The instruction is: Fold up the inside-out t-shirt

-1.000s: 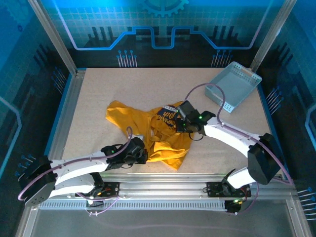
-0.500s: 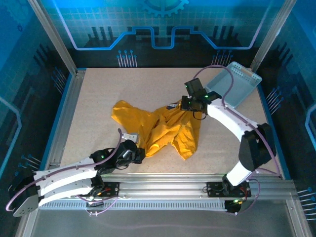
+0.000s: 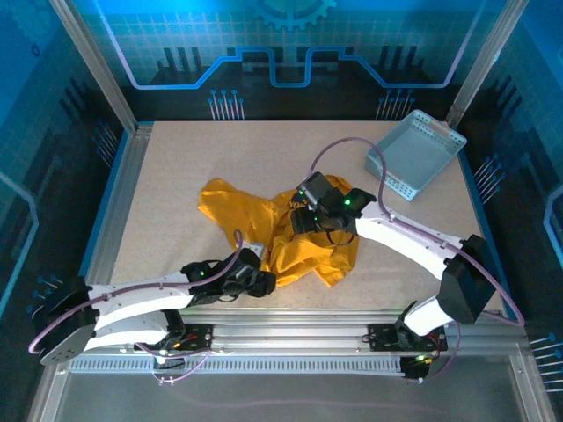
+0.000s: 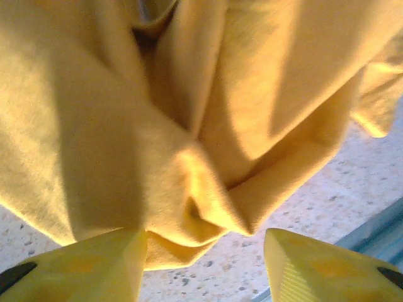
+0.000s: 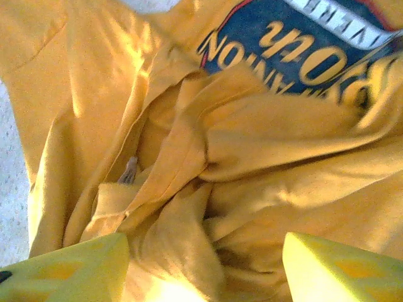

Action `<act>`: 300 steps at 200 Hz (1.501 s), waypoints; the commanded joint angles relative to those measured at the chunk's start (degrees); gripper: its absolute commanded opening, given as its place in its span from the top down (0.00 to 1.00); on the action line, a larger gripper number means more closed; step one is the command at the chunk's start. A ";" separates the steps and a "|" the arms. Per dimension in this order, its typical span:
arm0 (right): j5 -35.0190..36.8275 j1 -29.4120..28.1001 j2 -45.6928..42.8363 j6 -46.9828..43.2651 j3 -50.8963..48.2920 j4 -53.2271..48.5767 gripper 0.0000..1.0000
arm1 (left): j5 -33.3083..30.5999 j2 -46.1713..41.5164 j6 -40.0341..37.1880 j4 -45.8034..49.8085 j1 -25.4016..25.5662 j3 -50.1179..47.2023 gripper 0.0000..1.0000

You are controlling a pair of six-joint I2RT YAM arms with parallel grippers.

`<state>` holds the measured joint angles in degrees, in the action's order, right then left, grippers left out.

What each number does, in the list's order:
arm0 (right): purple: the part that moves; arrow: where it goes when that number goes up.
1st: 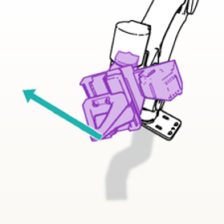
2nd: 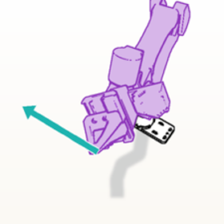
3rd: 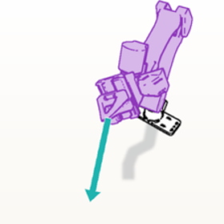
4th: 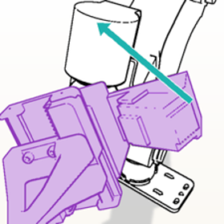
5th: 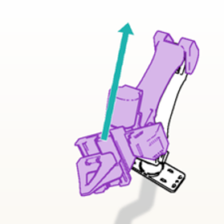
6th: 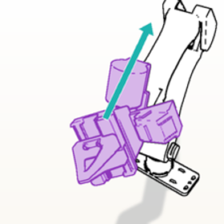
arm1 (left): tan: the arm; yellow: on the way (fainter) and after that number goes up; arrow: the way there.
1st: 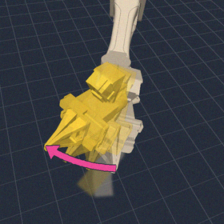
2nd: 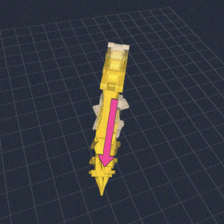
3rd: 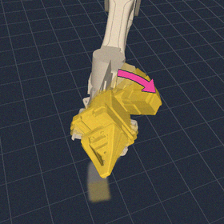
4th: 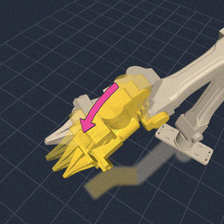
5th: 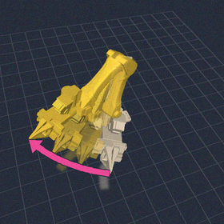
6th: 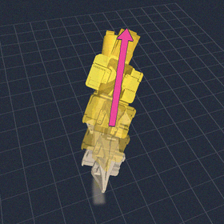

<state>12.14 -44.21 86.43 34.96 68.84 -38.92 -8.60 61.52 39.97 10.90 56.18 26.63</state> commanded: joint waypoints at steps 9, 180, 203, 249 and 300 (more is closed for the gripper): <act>-1.90 0.25 3.42 5.49 -2.12 -0.33 0.36 | -1.65 1.42 -0.64 2.56 -5.42 6.59 0.43; 3.77 -8.17 -9.13 16.12 -26.93 11.80 1.00 | 15.51 34.88 -4.13 -3.89 -12.98 29.42 0.57; 5.16 -8.10 -9.11 16.24 -26.04 10.05 1.00 | 13.98 31.34 -5.05 -5.71 -11.31 27.87 0.38; 5.88 -8.16 -10.27 16.09 -25.70 10.62 1.00 | 6.68 33.87 -7.66 1.12 -8.06 31.84 0.28; 8.82 -8.26 -12.89 16.71 -26.13 8.23 1.00 | 3.12 38.43 -6.32 5.27 -9.17 34.99 0.63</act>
<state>17.04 -51.48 76.07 50.02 42.70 -28.29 -2.63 99.79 33.98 12.75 48.05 61.06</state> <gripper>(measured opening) 0.064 0.484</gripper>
